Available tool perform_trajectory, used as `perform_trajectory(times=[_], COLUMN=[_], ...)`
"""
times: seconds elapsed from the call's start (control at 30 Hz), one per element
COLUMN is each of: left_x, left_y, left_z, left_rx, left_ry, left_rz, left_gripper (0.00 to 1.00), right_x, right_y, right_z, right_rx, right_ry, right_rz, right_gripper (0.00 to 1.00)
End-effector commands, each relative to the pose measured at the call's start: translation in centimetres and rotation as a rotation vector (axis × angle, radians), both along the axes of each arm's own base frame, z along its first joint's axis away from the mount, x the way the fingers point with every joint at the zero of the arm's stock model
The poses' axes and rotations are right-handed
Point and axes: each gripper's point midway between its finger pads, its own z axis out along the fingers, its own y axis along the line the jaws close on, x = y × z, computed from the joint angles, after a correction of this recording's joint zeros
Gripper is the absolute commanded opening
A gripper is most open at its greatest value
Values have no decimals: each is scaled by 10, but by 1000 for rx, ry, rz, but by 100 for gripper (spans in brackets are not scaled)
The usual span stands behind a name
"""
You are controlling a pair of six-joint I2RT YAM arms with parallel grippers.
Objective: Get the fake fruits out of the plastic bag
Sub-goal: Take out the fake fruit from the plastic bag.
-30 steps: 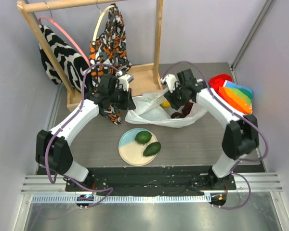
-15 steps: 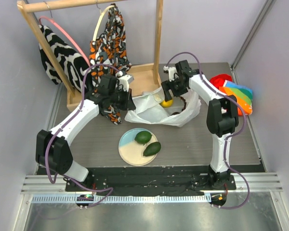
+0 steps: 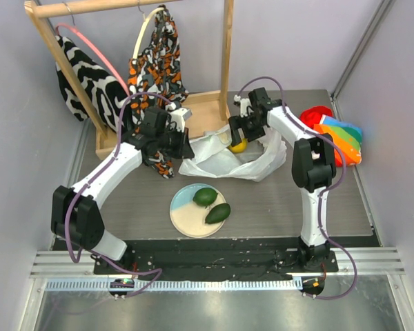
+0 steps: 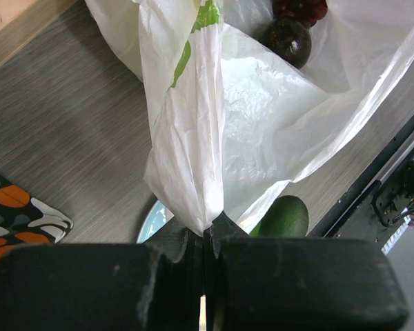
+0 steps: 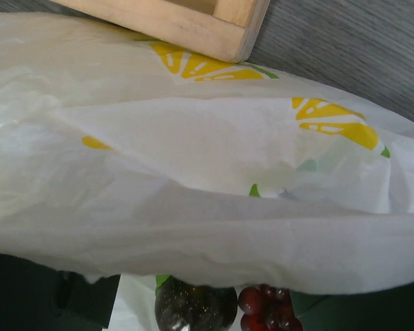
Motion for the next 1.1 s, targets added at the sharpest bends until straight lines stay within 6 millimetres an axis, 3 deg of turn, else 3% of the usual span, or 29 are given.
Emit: perform_trajectory(times=[0.0, 0.27, 0.43, 0.5, 0.7, 0.77, 0.8, 0.9, 1.07], left_x=[1, 5, 7, 8, 21, 29, 34, 44, 66], left_y=[-5, -9, -10, -9, -13, -16, -17, -22, -22], left_z=[14, 15, 19, 19, 30, 38, 37, 48, 72], left_rx=[-25, -32, -34, -32, -37, -41, -39, -51, -44], left_ry=[-29, -28, -40, -42, -78, -101, -99, -124, -205], left_rz=[-26, -30, -33, -29, -23, -21, -19, -16, 20], left_gripper=[0, 0, 0, 0, 0, 0, 0, 0, 0], right_x=[13, 18, 21, 16, -25, -52, -65, -97, -142], right_y=[8, 11, 11, 8, -6, -14, -18, -26, -41], right_z=[9, 4, 25, 33, 72, 76, 91, 109, 108], right_rx=[14, -4, -4, -8, -29, -43, -43, -36, -53], right_ry=[-36, -60, -120, -128, -113, -62, -71, -102, -71], right_rz=[-20, -4, 35, 56, 157, 214, 225, 266, 315], right_gripper=[86, 84, 38, 33, 31, 30, 29, 30, 31])
